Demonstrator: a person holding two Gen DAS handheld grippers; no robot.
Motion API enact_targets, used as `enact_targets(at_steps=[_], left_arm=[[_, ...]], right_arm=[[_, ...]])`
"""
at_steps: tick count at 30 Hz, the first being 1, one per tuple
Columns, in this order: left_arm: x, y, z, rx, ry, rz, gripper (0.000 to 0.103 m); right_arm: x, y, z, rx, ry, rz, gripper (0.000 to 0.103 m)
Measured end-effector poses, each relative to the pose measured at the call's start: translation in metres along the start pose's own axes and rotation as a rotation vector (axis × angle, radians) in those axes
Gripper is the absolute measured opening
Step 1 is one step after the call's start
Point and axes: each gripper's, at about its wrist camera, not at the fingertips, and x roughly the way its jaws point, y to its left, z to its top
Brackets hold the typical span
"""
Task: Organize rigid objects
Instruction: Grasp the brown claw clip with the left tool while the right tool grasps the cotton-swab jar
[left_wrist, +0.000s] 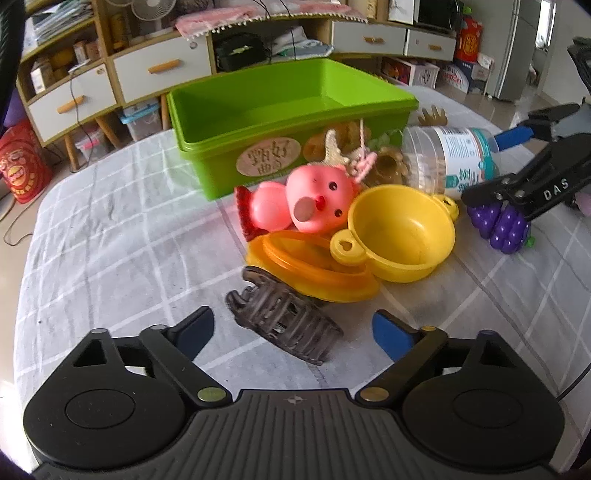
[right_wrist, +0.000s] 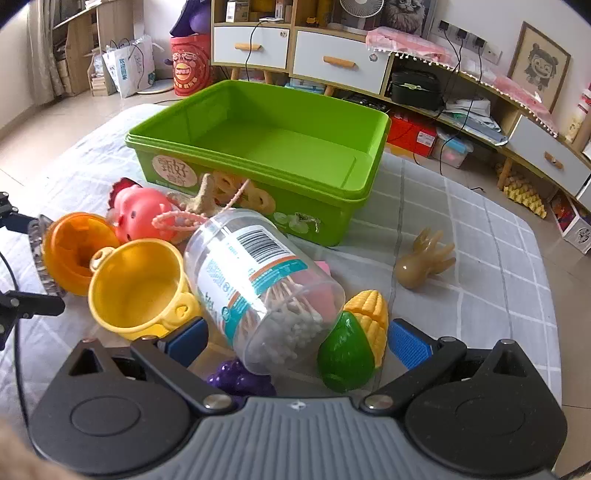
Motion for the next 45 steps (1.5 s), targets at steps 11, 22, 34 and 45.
enact_targets(at_steps=[11,22,34,45], left_arm=[[0.005,-0.003,-0.001,0.031,0.01,0.048,0.07],[0.004,0.003,0.001,-0.022,0.024,0.051,0.046],[-0.004,0.015,0.002,-0.111,0.011,0.056,0.036],[-0.011,0.022,0.004,-0.164,-0.021,0.075,0.032]], right_arm=[[0.012,0.007,0.003,-0.013,0.003,-0.019,0.083],[0.007,0.019,0.005,-0.059,-0.04,-0.01,0.06],[-0.002,0.013,0.006,-0.002,-0.057,0.014,0.059],[-0.018,-0.005,0.013,0.133,-0.079,0.039,0.058]])
